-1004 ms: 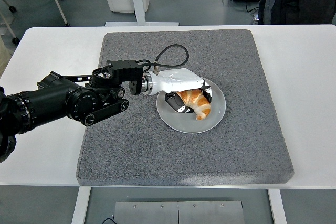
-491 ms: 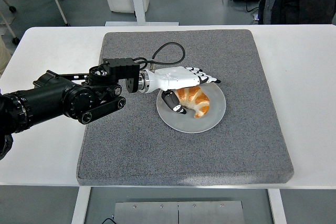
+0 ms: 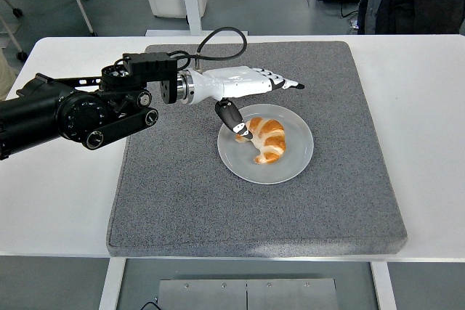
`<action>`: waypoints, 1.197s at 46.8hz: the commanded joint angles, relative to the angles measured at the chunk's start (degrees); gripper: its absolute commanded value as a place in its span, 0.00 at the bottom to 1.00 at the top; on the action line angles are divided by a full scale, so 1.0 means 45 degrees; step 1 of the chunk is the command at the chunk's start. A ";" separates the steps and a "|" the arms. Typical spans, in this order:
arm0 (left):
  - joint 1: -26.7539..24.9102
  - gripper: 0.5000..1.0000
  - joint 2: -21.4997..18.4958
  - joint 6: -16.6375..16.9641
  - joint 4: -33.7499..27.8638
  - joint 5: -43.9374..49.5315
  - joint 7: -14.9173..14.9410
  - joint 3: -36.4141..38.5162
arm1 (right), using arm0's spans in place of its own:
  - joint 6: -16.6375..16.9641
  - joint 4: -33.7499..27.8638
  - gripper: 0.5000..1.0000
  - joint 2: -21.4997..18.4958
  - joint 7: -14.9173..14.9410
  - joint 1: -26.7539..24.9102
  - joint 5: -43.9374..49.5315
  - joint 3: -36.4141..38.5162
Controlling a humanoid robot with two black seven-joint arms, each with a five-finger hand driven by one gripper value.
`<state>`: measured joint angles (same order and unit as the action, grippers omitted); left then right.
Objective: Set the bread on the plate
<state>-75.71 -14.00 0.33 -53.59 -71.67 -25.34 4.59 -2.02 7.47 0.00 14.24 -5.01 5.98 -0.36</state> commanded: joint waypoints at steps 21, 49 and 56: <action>-0.0579 0.99 -0.1927 -0.0073 -0.0512 0.3484 -0.0071 -0.1254 | 0.0000 0.0000 1.00 0.0000 -0.0001 -0.0001 0.0000 0.0002; 0.0124 0.99 -0.3001 -0.0074 -0.0317 0.9849 0.0552 -0.2035 | 0.0000 0.0000 1.00 0.0000 -0.0001 -0.0001 0.0000 0.0002; 0.0671 0.99 -0.3021 -0.0074 -0.0200 1.1003 0.1178 -0.2522 | 0.0000 0.0000 1.00 0.0000 -0.0001 -0.0001 0.0000 0.0002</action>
<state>-73.71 -27.51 0.00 -54.82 -23.61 -20.68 -5.43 -2.02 7.47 0.00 14.24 -5.01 5.98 -0.35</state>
